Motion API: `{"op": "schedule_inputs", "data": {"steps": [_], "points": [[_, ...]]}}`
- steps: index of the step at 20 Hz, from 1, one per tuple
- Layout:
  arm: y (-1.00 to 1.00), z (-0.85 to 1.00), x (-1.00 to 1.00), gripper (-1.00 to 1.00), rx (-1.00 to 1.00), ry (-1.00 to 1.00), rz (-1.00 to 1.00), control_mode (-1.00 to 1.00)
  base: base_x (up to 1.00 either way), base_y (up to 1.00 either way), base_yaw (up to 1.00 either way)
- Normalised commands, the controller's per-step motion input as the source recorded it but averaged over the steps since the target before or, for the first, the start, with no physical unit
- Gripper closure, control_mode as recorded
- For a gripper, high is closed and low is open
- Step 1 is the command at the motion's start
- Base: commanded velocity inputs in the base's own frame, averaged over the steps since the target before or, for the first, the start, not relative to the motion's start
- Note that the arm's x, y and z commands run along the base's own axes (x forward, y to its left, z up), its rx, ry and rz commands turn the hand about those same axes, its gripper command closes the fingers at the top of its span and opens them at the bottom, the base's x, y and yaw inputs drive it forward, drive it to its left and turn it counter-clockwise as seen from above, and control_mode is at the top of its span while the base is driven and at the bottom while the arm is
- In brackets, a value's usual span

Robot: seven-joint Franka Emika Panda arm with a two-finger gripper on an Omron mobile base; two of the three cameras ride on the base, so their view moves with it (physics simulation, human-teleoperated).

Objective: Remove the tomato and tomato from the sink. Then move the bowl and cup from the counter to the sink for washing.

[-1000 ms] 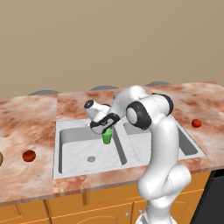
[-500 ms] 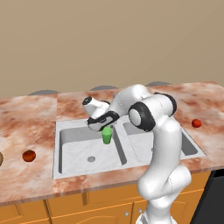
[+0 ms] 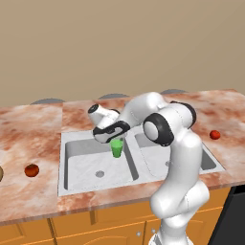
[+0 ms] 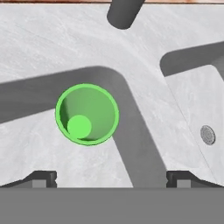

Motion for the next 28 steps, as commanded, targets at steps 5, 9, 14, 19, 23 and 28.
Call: {"op": "schedule_inputs", "data": {"steps": [5,9,14,19,23,28], "points": [[0.00,0.12,-0.31,-1.00,0.03,0.00,-0.07,-1.00,0.00,0.00,0.00],[0.02,0.18,-0.25,-1.00,0.02,0.00,-0.07,-1.00,0.00,0.00,0.00],[0.08,0.22,-0.19,-1.00,0.04,0.00,0.00,-1.00,0.00,0.00,0.00],[0.03,0.25,-0.26,-1.00,0.04,0.00,0.05,-1.00,0.00,0.00,0.00],[0.00,0.23,-0.31,-1.00,0.06,0.00,0.14,-1.00,0.00,0.00,0.00],[0.01,0.19,-0.36,-1.00,0.07,-0.01,0.15,-1.00,0.00,0.00,0.00]]}}
